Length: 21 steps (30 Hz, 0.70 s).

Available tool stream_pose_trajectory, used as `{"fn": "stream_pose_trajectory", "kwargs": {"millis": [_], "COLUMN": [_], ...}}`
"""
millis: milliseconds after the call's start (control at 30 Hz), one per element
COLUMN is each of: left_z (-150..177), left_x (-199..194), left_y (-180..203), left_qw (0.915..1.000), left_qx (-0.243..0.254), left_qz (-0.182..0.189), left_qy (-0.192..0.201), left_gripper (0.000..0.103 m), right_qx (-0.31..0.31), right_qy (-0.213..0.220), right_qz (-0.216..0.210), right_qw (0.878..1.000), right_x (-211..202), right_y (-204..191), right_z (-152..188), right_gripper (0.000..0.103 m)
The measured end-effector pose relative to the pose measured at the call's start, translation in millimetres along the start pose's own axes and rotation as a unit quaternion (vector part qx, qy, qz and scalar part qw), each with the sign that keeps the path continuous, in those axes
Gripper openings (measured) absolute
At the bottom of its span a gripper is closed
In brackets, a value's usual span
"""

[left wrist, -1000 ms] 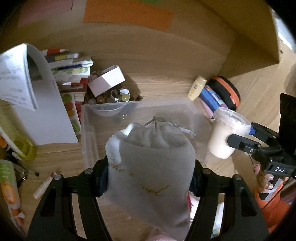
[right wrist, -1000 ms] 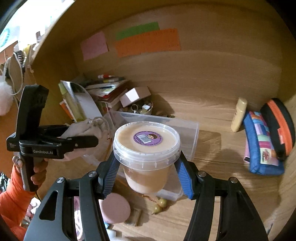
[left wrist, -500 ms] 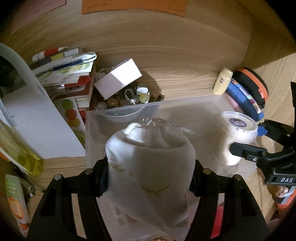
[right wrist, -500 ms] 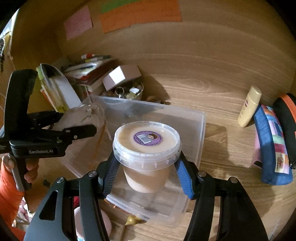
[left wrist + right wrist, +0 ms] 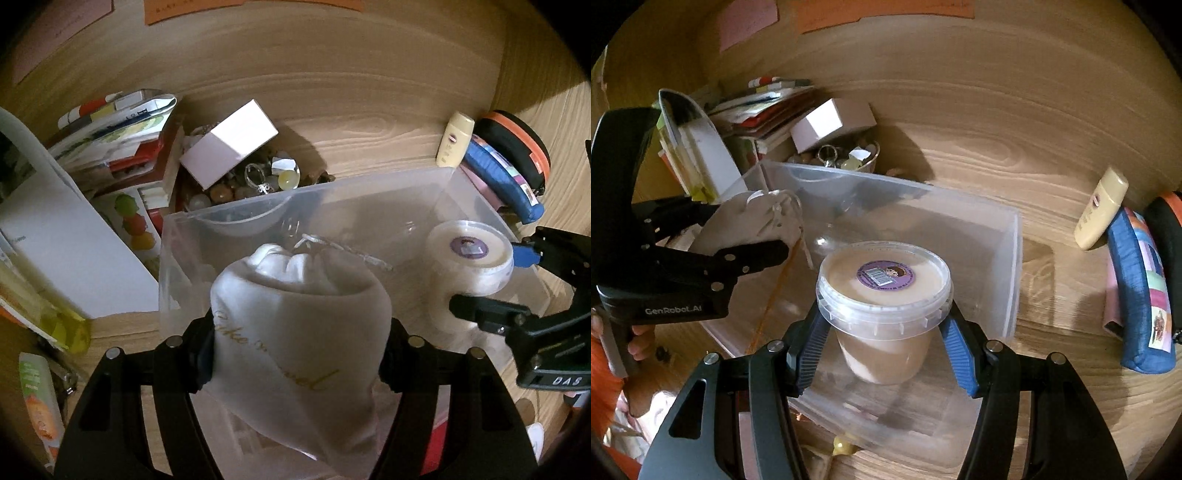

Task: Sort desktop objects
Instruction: 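Lower the pouch and tub into the clear box and open both grippers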

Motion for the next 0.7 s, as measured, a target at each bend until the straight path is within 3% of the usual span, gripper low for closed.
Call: {"fn": "stream_pose_trajectory", "kwargs": {"millis": [200,300,367,700], "left_z": [4.0,3.8,1.8,-0.5], "left_x": [-1.5,-9.2,-15.9,-58.2], "left_y": [2.7,2.1,2.3,-4.1], "left_qw": [0.9998,0.9995,0.9992,0.9977], "left_qx": [0.010,0.015,0.016,0.002], "left_qz": [-0.016,-0.027,-0.029,-0.028], "left_qy": [-0.004,0.008,0.021,0.062], "left_gripper": [0.074,0.085,0.094,0.094], "right_qx": [-0.011,-0.014,-0.016,0.000], "right_qy": [-0.015,-0.009,-0.003,0.023], "right_qz": [0.007,0.006,0.013,0.039], "right_qw": [1.000,1.000,1.000,0.999], "right_x": [0.7,-6.5,-13.2,-51.7], "right_y": [-5.6,-6.4,-5.8,-6.3], "right_z": [4.2,3.3,3.2,10.4], "right_gripper": [0.057,0.060,0.070,0.075]}}
Point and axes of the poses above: each gripper's, at about its wrist camera, not at the fingertips, and x roughly the way its jaws point, y to its right, z to its underside, the point moved 8 cm from there along x, roughly the way its jaws point, and after that the axes turned 12 degrees about -x, right-handed, at the moved point
